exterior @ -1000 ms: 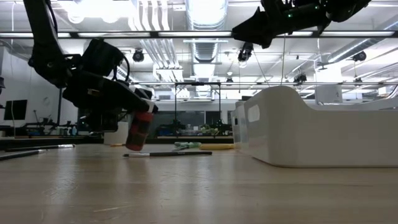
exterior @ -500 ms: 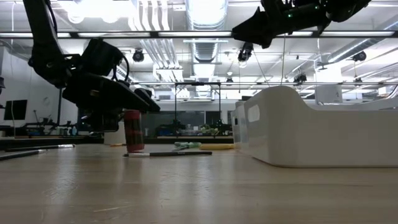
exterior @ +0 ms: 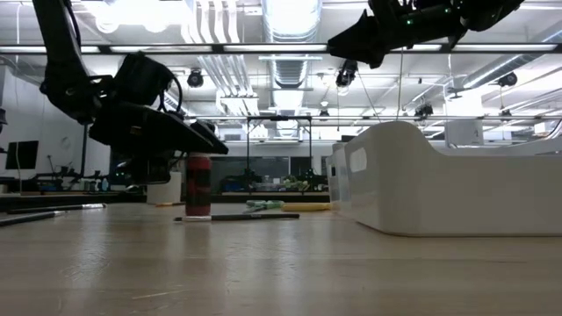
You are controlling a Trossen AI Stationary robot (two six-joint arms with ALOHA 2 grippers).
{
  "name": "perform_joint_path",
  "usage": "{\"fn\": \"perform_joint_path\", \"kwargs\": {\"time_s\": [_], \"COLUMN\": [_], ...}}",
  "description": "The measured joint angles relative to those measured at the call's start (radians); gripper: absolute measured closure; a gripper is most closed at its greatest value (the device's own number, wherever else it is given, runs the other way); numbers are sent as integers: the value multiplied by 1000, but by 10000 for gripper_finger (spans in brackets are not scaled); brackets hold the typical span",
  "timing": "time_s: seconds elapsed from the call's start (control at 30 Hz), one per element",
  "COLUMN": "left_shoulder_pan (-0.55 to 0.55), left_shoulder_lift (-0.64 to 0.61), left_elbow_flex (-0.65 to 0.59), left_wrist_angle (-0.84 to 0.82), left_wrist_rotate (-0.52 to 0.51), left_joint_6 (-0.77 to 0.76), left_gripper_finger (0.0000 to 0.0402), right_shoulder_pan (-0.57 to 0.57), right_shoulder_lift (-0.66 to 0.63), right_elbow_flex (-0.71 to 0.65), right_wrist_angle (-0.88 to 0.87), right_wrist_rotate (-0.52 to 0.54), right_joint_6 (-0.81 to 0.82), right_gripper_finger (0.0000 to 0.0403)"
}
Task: Pick & Place Paint Supplies
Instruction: Put the red paint bottle into the left transparent bin
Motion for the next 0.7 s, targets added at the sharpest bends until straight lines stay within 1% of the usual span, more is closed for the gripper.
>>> {"fn": "perform_joint_path", "kwargs": {"time_s": [0.23, 0.37, 0.47, 0.53, 0.6, 0.67, 0.7], "left_shoulder_pan": [-7, -7, -9, -15, -25, -39, -48], "left_shoulder_lift": [-1, -11, -45, -85, -149, -227, -273], "left_elbow_flex": [13, 48, 73, 87, 104, 136, 156], "left_wrist_angle": [149, 170, 157, 92, -33, -230, -353], "left_wrist_rotate": [-1, -21, -45, -63, -100, -158, -193], "left_joint_6": [25, 103, 156, 183, 222, 278, 312], "left_gripper_finger": [219, 219, 219, 219, 219, 219, 219], "right_shoulder_pan": [0, 0, 0, 0, 0, 0, 0], "right_shoulder_lift": [0, 0, 0, 0, 0, 0, 0], "right_elbow_flex": [0, 0, 0, 0, 0, 0, 0], "right_wrist_angle": [0, 0, 0, 0, 0, 0, 0], "right_wrist_rotate": [0, 0, 0, 0, 0, 0, 0], "right_joint_6": [0, 0, 0, 0, 0, 0, 0], "right_gripper_finger": [186, 186, 186, 186, 186, 186, 186]}}
